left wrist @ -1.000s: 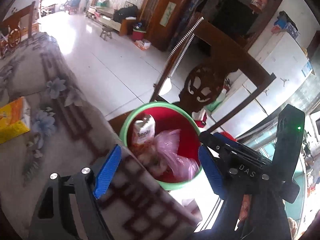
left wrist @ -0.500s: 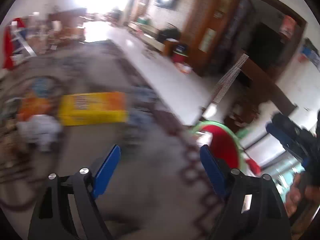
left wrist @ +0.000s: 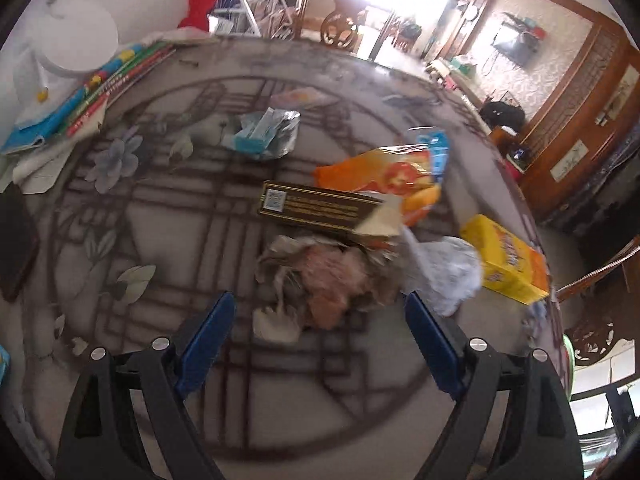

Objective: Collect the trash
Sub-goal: 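Grasp the crumpled paper bundle with the left gripper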

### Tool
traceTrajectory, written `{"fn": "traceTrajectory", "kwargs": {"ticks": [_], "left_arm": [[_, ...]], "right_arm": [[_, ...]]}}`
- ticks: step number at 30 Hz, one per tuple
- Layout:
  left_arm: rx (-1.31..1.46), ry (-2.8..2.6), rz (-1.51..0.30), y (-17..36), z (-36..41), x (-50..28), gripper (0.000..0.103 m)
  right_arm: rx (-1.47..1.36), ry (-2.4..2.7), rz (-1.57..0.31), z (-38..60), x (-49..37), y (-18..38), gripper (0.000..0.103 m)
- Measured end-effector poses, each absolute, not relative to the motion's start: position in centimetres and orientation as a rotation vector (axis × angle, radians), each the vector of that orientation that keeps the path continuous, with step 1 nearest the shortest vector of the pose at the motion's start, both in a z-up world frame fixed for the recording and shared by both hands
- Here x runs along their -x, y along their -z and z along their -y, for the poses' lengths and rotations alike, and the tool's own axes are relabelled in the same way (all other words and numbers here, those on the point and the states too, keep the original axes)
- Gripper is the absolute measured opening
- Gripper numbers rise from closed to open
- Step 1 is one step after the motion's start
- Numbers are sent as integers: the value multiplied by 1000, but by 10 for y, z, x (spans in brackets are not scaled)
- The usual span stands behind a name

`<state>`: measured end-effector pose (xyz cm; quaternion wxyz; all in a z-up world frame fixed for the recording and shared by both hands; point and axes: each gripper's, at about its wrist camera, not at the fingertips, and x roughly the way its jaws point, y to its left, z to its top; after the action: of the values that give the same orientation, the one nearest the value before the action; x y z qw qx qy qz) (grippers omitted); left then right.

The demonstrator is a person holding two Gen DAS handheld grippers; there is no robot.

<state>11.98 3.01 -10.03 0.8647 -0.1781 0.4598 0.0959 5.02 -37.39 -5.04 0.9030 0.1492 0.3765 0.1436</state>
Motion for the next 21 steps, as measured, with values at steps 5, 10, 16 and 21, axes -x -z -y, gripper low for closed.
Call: {"fn": "traceTrajectory", "kwargs": {"ticks": [5, 10, 16, 21], "left_arm": [[414, -177, -1000, 117, -38, -137, 73], [436, -118, -1033, 124, -37, -131, 24], [414, -97, -1042, 110, -38, -95, 21], [397, -65, -1033, 96, -27, -51, 21]], "right_arm": [[-275, -299, -794, 366, -51, 53, 75], [-263, -296, -806, 364, -53, 55, 75], [-218, -316, -852, 350, -59, 63, 75], [-166, -381, -907, 320, -70, 73, 75]]}}
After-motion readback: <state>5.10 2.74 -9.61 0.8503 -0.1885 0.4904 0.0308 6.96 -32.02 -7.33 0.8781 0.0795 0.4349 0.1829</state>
